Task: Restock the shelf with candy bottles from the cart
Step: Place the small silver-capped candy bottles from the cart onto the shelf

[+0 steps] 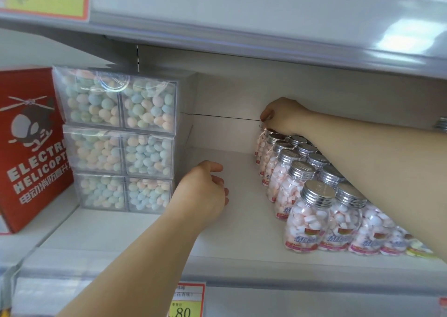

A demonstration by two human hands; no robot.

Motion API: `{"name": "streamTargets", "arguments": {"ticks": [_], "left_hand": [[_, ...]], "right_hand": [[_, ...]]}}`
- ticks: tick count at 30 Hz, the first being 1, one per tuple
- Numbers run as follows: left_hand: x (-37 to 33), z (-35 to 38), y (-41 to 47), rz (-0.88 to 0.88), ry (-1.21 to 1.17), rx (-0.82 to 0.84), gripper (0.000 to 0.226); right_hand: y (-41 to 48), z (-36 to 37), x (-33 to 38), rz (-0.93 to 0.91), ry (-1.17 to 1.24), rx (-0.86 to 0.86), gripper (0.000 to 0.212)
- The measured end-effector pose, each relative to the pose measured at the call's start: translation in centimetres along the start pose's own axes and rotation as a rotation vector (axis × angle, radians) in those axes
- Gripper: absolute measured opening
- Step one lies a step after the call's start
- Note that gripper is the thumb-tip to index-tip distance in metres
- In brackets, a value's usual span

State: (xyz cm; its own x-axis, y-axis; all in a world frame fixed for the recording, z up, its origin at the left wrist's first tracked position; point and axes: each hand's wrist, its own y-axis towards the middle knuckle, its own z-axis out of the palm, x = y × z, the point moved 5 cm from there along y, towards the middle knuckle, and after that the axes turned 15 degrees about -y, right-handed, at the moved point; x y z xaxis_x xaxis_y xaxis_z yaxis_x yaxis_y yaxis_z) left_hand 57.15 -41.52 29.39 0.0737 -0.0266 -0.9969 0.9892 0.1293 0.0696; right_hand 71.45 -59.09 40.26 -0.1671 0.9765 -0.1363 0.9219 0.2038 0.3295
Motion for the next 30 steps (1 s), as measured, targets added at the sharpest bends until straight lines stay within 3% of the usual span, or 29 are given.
{"name": "streamTargets", "arguments": {"ticks": [5,9,15,23,30], "left_hand": [[-0.1,0.0,-0.1,-0.005,-0.003,0.006,0.026],[-0.2,0.0,-0.1,0.001,0.012,0.008,0.026],[-0.3,0.0,-0.3,-0.005,0.029,0.007,0.026],[-0.2,0.1,-0.5,-0.005,0.276,0.068,0.033],[-4.9,0.1,-9.0,0.294,0.53,0.131,0.037]], "right_hand": [[-0.5,0.7,0.3,-0.046,-0.071,0.049,0.02],[-1.2,0.7,0.5,-0.084,-0.139,0.108,0.038],[-1.6,0.8,1.0,-0.077,-0.151,0.19,0.04],[-8.0,-3.4,3.0,-0.135,-0.117,0.129,0.037],[-21.1,-8.8,5.1,-0.321,-0.016,-0.008,0.041]]}}
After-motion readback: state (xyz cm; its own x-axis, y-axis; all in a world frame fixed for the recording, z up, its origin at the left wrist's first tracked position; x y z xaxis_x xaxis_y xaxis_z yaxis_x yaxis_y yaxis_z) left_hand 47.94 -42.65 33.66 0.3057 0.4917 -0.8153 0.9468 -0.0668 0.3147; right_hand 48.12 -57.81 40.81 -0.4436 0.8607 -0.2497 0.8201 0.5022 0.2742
